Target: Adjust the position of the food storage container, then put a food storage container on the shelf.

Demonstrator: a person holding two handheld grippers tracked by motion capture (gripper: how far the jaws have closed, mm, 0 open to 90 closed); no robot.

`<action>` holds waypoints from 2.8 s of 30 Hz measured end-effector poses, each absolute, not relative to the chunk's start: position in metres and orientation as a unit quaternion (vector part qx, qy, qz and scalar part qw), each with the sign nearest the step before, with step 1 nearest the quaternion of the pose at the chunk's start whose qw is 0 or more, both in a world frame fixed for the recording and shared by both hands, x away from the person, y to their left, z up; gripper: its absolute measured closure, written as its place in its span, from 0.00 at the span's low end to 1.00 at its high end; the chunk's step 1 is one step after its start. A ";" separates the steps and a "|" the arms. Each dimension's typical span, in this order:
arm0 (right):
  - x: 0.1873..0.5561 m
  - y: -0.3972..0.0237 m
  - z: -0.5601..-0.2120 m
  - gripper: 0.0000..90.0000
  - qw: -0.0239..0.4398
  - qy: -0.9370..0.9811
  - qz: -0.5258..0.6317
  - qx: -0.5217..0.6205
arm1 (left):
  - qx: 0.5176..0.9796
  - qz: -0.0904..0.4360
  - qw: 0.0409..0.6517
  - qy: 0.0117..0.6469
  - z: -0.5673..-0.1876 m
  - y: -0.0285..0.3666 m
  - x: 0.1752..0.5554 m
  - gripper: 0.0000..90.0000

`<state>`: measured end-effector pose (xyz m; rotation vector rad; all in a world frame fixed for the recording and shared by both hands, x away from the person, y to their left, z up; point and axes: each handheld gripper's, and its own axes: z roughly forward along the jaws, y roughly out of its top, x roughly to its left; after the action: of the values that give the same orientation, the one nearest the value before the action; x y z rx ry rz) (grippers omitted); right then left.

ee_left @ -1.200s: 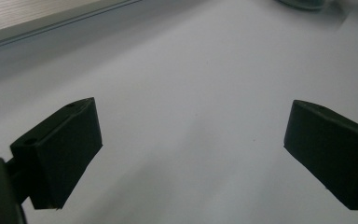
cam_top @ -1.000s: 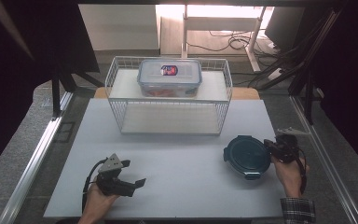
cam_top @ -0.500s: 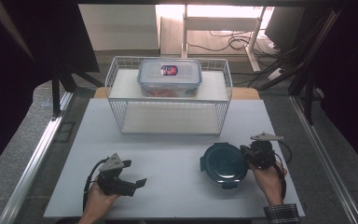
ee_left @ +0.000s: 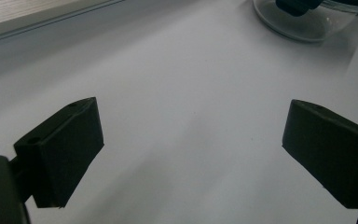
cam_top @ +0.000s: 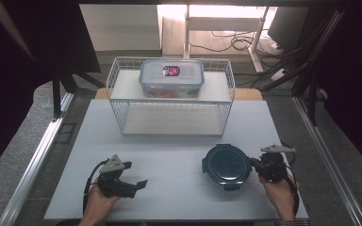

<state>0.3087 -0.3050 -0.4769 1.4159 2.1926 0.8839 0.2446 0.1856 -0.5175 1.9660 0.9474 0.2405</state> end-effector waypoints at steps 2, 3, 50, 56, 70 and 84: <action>0.307 -0.302 -0.477 1.00 0.191 0.779 0.315 0.507 | 0.797 0.094 0.454 0.386 -0.518 0.185 0.245 0.05; 0.306 -0.301 -0.477 1.00 0.188 0.779 0.317 0.506 | 0.797 0.093 0.454 0.387 -0.518 0.185 0.246 0.05; 0.280 -0.184 -0.486 0.97 0.090 0.853 0.371 0.356 | 0.798 0.101 0.427 0.413 -0.516 0.190 0.244 0.12; 0.273 -0.193 -0.481 0.66 0.147 0.854 0.373 0.332 | 0.800 0.114 0.429 0.402 -0.511 0.195 0.241 0.07; 0.269 -0.209 -0.486 0.07 0.123 0.848 0.416 0.305 | 0.791 0.122 0.448 0.398 -0.520 0.203 0.232 0.01; 0.269 -0.203 -0.481 0.02 0.138 0.841 0.424 0.307 | 0.801 0.127 0.444 0.382 -0.520 0.194 0.233 0.02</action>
<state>0.2685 -0.2025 -0.4805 0.8870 2.4325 1.2249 0.2330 0.1936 -0.5203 1.9859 0.9463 0.3146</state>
